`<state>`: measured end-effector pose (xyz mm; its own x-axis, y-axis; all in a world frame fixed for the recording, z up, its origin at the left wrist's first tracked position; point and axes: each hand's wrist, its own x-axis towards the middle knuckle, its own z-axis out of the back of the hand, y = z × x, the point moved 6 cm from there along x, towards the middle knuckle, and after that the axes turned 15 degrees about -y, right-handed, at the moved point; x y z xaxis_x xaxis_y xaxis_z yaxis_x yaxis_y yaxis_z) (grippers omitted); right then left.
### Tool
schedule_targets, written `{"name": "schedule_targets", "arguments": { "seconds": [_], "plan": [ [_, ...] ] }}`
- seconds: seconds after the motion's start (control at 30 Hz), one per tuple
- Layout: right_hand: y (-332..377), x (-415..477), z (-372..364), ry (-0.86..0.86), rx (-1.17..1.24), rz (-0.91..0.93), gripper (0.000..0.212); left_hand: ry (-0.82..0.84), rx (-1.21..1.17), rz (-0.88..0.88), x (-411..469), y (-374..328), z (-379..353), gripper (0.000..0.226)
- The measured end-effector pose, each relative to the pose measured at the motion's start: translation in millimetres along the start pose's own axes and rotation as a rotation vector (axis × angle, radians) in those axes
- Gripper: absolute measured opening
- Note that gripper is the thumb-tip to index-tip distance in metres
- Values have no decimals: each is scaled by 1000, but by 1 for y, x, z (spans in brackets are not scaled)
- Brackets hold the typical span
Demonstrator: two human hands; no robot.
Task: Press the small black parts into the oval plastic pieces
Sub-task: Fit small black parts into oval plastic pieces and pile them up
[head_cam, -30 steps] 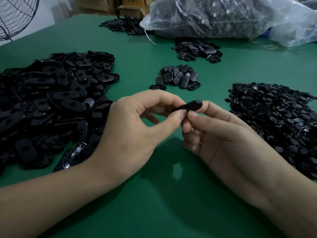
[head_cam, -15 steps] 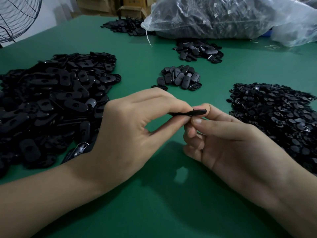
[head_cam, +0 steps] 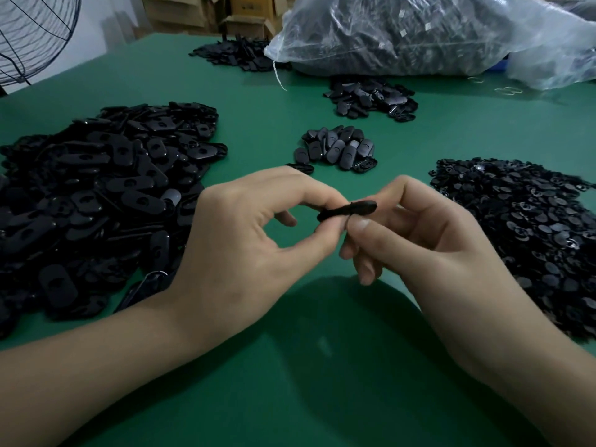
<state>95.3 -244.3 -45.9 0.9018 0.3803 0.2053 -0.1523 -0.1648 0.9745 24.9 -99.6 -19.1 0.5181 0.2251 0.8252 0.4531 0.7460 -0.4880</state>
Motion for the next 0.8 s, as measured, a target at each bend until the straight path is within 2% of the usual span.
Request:
{"name": "schedule_targets", "arguments": {
  "seconds": [0.27,0.33,0.4,0.47,0.6,0.7,0.8],
  "plan": [
    [8,1,5,-63,-422,293,14,79,-114,331,-7,21,-8,11],
    [8,2,6,-61,-469,314,15,107,-150,416,-9,27,-11,8],
    [4,4,8,-45,-467,261,14,136,-163,481,-10,32,-13,5],
    [0,7,11,-47,-449,189,16,179,-151,471,-9,30,-15,13],
    [-4,11,16,-61,-427,129,21,359,-112,276,4,15,-19,53],
    [-4,13,17,-66,-416,98,16,440,-63,189,16,15,-22,49],
    [-1,17,25,-106,-520,117,7,421,-5,185,37,30,-28,49]
  ]
}}
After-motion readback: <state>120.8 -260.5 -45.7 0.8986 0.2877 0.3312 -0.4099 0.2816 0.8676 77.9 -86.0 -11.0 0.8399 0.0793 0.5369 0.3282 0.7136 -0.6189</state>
